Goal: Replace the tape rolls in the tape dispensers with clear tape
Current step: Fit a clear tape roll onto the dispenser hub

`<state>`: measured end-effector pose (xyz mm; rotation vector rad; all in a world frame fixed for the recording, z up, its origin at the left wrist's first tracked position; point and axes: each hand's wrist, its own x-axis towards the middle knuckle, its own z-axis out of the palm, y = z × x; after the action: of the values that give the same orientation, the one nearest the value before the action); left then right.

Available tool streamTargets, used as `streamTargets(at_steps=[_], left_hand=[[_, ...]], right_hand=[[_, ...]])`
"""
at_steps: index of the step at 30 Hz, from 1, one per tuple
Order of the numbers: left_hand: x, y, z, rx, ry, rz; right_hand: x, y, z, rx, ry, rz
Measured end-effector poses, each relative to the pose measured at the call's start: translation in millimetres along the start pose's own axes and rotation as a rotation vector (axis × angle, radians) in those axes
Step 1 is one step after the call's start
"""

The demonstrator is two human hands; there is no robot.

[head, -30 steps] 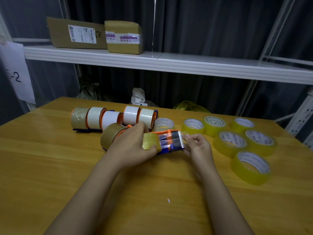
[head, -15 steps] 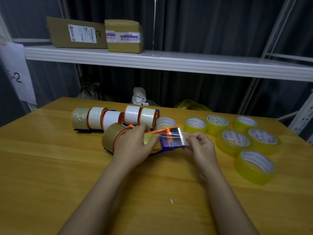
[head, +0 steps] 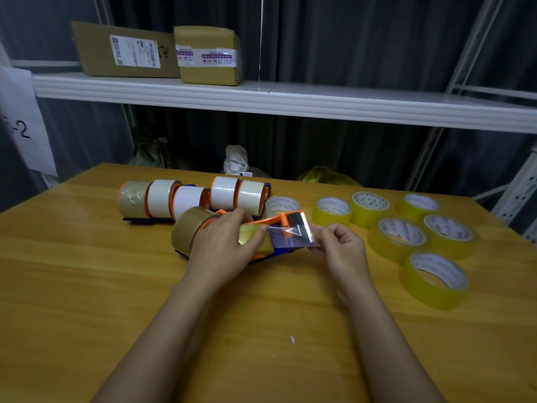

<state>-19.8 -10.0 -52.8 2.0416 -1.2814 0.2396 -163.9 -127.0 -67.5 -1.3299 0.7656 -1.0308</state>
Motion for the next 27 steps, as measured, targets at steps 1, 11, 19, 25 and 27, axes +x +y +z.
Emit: streamTargets(at_steps=[1,11,19,25,27], left_hand=[[0,0,0,0.004,-0.003,0.007],[-3,1,-2,0.049,-0.023,0.051],[-5,-2,-4,0.031,-0.049,0.059],[-7,-1,-6,0.043,-0.078,0.065],[-8,0,-7,0.046,-0.085,0.069]], right_hand=[[0,-1,0,-0.006,0.003,-0.004],[0,-2,-2,-0.021,0.033,-0.009],[3,4,-5,-0.086,-0.004,-0.106],[3,7,-4,-0.139,-0.005,-0.198],[3,8,-4,-0.146,-0.001,-0.213]])
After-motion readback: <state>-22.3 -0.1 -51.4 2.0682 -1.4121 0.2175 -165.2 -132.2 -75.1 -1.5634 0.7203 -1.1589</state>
